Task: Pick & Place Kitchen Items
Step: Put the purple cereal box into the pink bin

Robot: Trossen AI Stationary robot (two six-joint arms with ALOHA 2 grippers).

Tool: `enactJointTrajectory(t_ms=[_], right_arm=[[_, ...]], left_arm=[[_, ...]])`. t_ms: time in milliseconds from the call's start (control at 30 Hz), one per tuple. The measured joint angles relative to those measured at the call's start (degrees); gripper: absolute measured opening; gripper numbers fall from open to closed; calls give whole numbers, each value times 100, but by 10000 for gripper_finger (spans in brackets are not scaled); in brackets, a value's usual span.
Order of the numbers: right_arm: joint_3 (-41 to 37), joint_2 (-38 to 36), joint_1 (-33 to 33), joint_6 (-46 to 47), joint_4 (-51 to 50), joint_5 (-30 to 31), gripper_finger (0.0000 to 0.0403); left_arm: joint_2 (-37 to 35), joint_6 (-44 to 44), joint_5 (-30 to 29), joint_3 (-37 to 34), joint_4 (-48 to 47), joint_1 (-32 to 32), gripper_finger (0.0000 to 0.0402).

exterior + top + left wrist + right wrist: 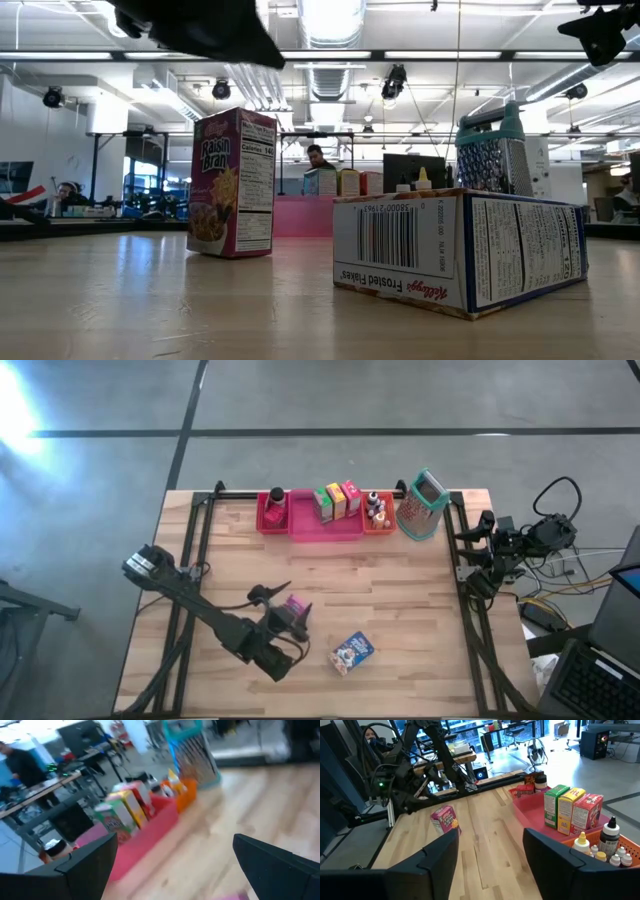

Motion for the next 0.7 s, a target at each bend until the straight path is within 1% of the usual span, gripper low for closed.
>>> enactJointTrajectory(t_ms=[100,267,333,367,433,567,633,700], right_arm=[[0,0,1,1,0,1,212],[0,0,-1,0,0,0,207],[-1,0,-1,-1,0,1,205],[0,0,-1,0,0,1,205],[0,0,1,0,0,0,208],[0,0,0,0,0,1,217],[0,0,1,-1,2,1,222],[0,0,1,1,0,-1,227]], left_arm=[[2,315,525,-17,-2,0,400],[2,48,1525,-17,396,-27,400],[2,78,1771,-17,578,-29,400],[2,198,1826,-17,640,-31,400],[2,723,1854,-17,847,-62,400],[-36,2248,1857,-17,987,-199,400],[-89,2492,1870,-17,1031,-253,400],[-139,2470,1922,-17,1009,-305,400]])
